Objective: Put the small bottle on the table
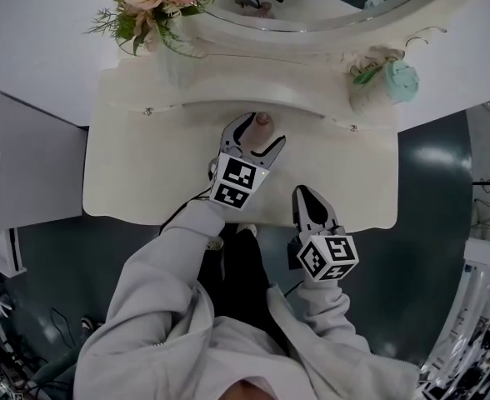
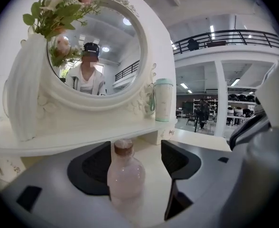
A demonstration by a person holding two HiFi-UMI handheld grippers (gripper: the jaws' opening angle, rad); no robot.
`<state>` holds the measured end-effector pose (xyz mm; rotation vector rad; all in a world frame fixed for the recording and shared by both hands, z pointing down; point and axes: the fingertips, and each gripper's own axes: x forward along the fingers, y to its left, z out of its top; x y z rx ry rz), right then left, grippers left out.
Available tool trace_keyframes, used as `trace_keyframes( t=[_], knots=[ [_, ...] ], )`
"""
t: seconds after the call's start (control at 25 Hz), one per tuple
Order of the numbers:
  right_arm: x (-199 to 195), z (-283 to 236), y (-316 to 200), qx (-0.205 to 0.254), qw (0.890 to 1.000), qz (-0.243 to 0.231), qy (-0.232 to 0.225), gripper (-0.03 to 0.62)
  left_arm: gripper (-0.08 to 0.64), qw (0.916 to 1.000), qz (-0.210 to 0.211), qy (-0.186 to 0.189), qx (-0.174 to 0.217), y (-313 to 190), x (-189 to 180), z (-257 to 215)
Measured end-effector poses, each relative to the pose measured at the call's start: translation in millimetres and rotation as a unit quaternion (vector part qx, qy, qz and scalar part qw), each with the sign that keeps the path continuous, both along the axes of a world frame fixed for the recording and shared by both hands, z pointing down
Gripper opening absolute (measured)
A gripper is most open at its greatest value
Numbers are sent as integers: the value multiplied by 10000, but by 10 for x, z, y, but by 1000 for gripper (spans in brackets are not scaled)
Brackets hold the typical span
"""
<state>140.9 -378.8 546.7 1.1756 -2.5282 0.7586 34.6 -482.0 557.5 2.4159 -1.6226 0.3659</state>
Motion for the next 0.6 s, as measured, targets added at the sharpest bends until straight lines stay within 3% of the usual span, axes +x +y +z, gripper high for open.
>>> trace_keyframes(
  t=[0.6],
  knots=[
    [180, -371, 262, 340, 9991, 234, -34, 40, 327, 9996, -175, 174, -101, 705, -317, -529]
  ],
)
